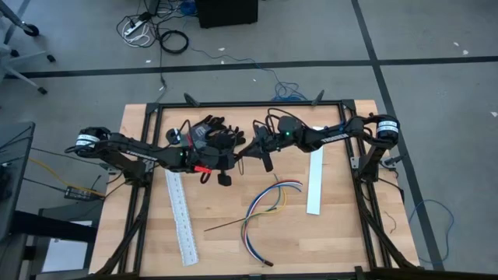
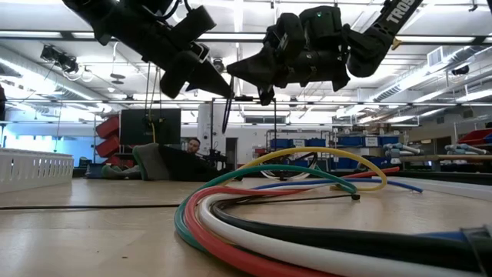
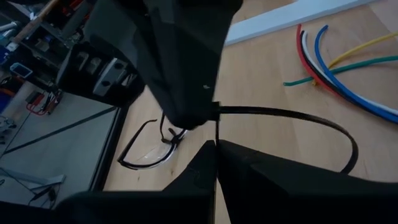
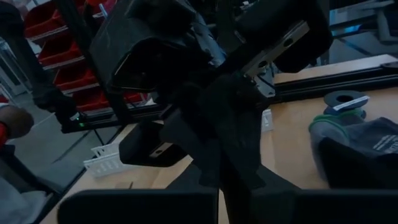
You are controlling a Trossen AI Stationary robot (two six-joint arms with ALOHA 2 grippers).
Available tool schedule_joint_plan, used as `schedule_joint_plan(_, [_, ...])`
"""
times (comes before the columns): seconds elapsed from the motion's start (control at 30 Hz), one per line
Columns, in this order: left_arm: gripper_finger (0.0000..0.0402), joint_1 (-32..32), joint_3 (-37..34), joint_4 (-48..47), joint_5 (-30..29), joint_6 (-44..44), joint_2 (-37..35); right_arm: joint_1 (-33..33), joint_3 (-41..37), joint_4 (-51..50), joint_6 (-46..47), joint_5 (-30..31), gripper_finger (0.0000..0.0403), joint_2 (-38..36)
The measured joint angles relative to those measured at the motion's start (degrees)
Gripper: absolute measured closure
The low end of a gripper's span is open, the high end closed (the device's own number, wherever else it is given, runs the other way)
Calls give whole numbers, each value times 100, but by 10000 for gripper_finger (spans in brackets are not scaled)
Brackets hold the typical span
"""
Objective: Ziptie cables
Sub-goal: Insert the top black zip tie pointed tail end through the slot to form a loop
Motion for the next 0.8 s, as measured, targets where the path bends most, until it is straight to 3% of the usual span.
schedule_joint_plan(0.8, [401,-38,11,-352,9,-21,120,-278,-4,88,-66,94,403,0])
